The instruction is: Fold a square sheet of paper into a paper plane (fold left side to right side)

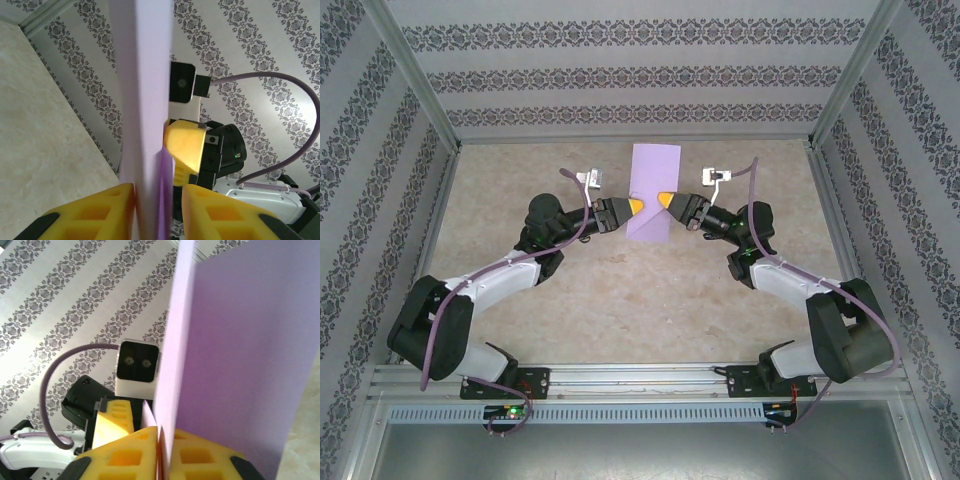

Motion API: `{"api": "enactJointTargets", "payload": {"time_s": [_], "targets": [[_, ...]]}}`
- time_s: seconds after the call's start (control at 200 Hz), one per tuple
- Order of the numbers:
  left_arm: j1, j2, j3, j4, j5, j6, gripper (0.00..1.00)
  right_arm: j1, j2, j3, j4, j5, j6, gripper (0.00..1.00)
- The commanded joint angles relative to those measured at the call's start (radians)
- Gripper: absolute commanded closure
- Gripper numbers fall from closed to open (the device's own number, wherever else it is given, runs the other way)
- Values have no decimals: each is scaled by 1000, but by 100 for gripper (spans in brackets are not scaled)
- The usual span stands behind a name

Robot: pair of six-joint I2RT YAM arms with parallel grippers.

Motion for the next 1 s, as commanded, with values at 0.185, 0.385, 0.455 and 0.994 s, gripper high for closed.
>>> {"api": "enactJointTargets", "payload": {"time_s": [0.185,0.385,0.455,0.994], "targets": [[-7,-43,4,-66,-26,85,87,-25,-41,-49,10,21,-36,71],[-6,-106,36,-364,-83,262,92,-79,-134,-98,-140,32,-118,59],[-12,-143,77,-590,-147,380,94,-97,-197,-112,-311,71,-201,55],[-448,216,581,-1706,-1495,831,100,-152,-431,-23,-1459,817,-669,40]]}}
